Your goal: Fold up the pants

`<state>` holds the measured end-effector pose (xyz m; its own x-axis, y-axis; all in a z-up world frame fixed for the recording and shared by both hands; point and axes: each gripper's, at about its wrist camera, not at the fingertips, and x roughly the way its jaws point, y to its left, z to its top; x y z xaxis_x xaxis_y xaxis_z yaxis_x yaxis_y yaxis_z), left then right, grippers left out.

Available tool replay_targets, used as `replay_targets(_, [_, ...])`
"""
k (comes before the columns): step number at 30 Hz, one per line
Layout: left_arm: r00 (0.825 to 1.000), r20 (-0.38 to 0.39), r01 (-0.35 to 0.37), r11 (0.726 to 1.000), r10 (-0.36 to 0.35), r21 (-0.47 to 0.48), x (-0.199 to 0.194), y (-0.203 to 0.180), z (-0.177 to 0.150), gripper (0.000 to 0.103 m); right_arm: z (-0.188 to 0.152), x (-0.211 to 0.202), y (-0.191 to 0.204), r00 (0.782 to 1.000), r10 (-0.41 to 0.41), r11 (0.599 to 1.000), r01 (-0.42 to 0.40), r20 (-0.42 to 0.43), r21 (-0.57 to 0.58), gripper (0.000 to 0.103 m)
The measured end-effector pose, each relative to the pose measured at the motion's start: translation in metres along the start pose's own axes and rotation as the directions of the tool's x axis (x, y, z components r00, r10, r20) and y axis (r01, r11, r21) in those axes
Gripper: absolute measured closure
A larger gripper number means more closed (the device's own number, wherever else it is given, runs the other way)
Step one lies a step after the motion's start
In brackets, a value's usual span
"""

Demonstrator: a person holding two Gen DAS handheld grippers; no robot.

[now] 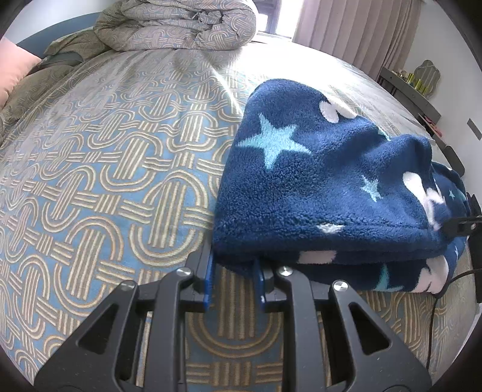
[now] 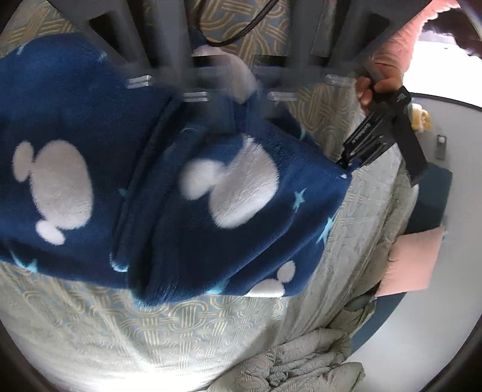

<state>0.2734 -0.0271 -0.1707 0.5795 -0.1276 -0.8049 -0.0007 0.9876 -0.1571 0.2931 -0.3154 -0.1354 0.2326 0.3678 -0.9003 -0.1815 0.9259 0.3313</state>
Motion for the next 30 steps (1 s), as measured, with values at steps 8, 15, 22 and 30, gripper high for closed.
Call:
replay_targets(8, [1.0, 0.001, 0.003, 1.0, -0.003, 0.015, 0.002, 0.002, -0.003, 0.076, -0.026, -0.019, -0.024, 0.997, -0.08, 0.995, 0.079, 0.02, 0.057, 0.099])
replay_targets(15, [1.0, -0.003, -0.012, 0.999, 0.013, 0.032, -0.001, -0.002, -0.004, 0.076, -0.018, -0.035, -0.032, 0.994, -0.008, 0.996, -0.001, 0.104, 0.089, 0.095])
replay_targets(22, [1.0, -0.007, -0.029, 1.0, 0.029, 0.002, 0.0, 0.003, -0.005, 0.066, 0.017, -0.002, 0.013, 0.988, 0.09, 0.996, -0.09, 0.127, -0.006, 0.093])
replay_targets(30, [0.999, -0.017, -0.041, 0.998, 0.042, 0.037, -0.006, -0.002, -0.007, 0.063, 0.002, 0.019, -0.013, 0.999, 0.04, 0.994, -0.043, 0.03, 0.096, 0.092])
